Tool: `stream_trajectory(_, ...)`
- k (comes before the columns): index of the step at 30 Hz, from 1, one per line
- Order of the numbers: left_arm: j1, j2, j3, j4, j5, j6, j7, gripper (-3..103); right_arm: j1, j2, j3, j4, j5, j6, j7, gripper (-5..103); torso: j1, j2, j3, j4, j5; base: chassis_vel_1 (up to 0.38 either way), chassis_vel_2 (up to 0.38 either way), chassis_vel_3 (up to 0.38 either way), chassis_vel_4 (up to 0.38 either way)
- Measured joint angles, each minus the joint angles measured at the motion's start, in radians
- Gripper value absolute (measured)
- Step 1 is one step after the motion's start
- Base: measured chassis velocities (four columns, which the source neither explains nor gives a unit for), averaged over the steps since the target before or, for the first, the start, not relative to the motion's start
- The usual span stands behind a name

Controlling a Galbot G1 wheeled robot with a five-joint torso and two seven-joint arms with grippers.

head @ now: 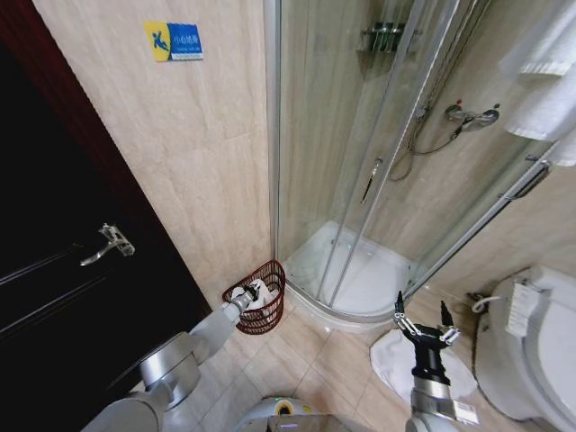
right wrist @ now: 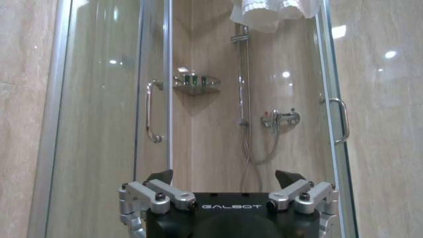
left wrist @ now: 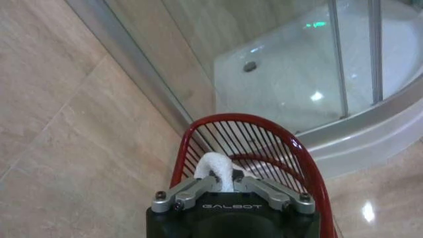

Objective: Discard the used towel into the hamper.

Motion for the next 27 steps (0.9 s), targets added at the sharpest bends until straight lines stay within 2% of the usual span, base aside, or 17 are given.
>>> stream_trajectory(2, -0.001, -0.005, 0.000, -0.003, 0.000, 0.014, -0.009, 8, 0.000, 0.000, 0.000, -0.001, 0.000, 0.001, 0.000, 100, 0.000, 0.000, 0.000, 0.0000, 0.0000, 0.000, 0.000, 0.000, 0.000)
stream_trajectory(6, -0.005, -0.004, 0.004, -0.028, 0.001, 0.026, -0.024, 30, 0.002, 0.000, -0.006, -0.003, -0.004, 0.001, 0.001, 100, 0.000, 0.000, 0.000, -0.0002, 0.0000, 0.000, 0.000, 0.000, 0.000)
stream_trajectory(7, -0.005, -0.004, 0.004, -0.028, 0.001, 0.026, -0.024, 30, 0.002, 0.000, -0.006, -0.003, -0.004, 0.001, 0.001, 100, 0.000, 0.000, 0.000, -0.0002, 0.0000, 0.000, 0.000, 0.000, 0.000)
stream_trajectory(9, -0.004, -0.002, 0.004, -0.029, 0.003, 0.031, -0.033, 40, 0.002, 0.000, -0.008, -0.003, -0.007, 0.002, 0.001, 100, 0.000, 0.000, 0.000, -0.0001, 0.0000, 0.000, 0.000, 0.000, 0.000)
stream_trajectory(11, -0.003, 0.001, 0.003, -0.030, 0.004, 0.031, -0.035, 40, 0.002, 0.000, -0.007, -0.003, -0.007, 0.002, 0.001, 100, 0.000, 0.000, 0.000, -0.0001, 0.0000, 0.000, 0.000, 0.000, 0.000)
stream_trajectory(12, -0.002, 0.005, -0.001, -0.032, 0.004, 0.031, -0.036, 51, 0.002, 0.000, -0.006, -0.004, -0.007, 0.002, 0.001, 100, 0.000, 0.000, 0.000, -0.0001, 0.0000, 0.000, 0.000, 0.000, 0.000)
stream_trajectory(13, -0.002, 0.011, -0.007, -0.037, 0.005, 0.031, -0.037, 57, 0.002, 0.000, -0.005, -0.004, -0.007, 0.002, 0.001, 100, 0.000, 0.000, 0.000, 0.0000, 0.0000, 0.000, 0.000, 0.000, 0.000)
stream_trajectory(15, 0.001, 0.018, -0.015, -0.049, 0.005, 0.030, -0.039, 57, 0.002, 0.000, -0.005, -0.004, -0.006, 0.002, 0.002, 100, 0.000, 0.000, 0.000, 0.0000, 0.0000, 0.000, 0.000, 0.000, 0.000)
stream_trajectory(16, 0.005, 0.030, -0.024, -0.071, 0.004, 0.030, -0.044, 62, 0.000, 0.000, -0.005, -0.004, -0.006, 0.002, 0.003, 100, 0.000, 0.000, 0.000, -0.0001, -0.0002, 0.000, 0.000, 0.000, 0.000)
stream_trajectory(17, 0.005, 0.030, -0.024, -0.071, 0.004, 0.030, -0.044, 62, 0.000, 0.000, -0.005, -0.004, -0.006, 0.002, 0.003, 100, 0.000, 0.000, 0.000, -0.0001, -0.0002, 0.000, 0.000, 0.000, 0.000)
stream_trajectory(18, 0.014, 0.046, -0.035, -0.098, -0.010, 0.017, -0.057, 73, -0.002, 0.000, -0.006, -0.001, -0.006, 0.002, 0.008, 100, 0.000, 0.000, 0.000, -0.0001, 0.0000, 0.000, 0.000, 0.000, 0.000)
stream_trajectory(19, 0.025, 0.061, -0.048, -0.126, -0.029, -0.010, -0.069, 78, -0.006, 0.000, -0.006, 0.005, -0.006, -0.001, 0.012, 100, 0.000, 0.000, 0.000, 0.0000, 0.0001, 0.000, 0.000, 0.000, 0.000)
stream_trajectory(21, 0.034, 0.071, -0.058, -0.150, -0.039, -0.027, -0.076, 78, -0.008, 0.000, -0.006, 0.010, -0.005, -0.005, 0.014, 100, 0.000, 0.000, 0.000, 0.0001, 0.0000, 0.000, 0.000, 0.000, 0.000)
stream_trajectory(23, 0.066, 0.115, -0.080, -0.252, -0.079, -0.060, -0.102, 89, -0.015, 0.000, 0.005, 0.033, -0.001, -0.025, 0.017, 100, 0.000, 0.000, 0.000, -0.0003, -0.0004, 0.000, 0.000, 0.000, 0.000)
stream_trajectory(24, 0.087, 0.150, -0.083, -0.325, -0.110, -0.058, -0.117, 94, -0.019, 0.000, 0.013, 0.047, 0.000, -0.039, 0.018, 100, 0.000, 0.000, 0.000, -0.0002, -0.0001, 0.000, 0.000, 0.000, 0.000)
stream_trajectory(25, 0.087, 0.150, -0.083, -0.325, -0.110, -0.058, -0.117, 94, -0.019, 0.000, 0.013, 0.047, 0.000, -0.039, 0.018, 100, 0.000, 0.000, 0.000, -0.0002, -0.0001, 0.000, 0.000, 0.000, 0.000)
stream_trajectory(27, 0.129, 0.220, -0.082, -0.500, -0.175, -0.033, -0.137, 99, -0.021, 0.000, 0.028, 0.070, 0.001, -0.063, 0.019, 100, 0.000, 0.000, 0.000, -0.0004, -0.0005, 0.000, 0.000, 0.000, 0.000)
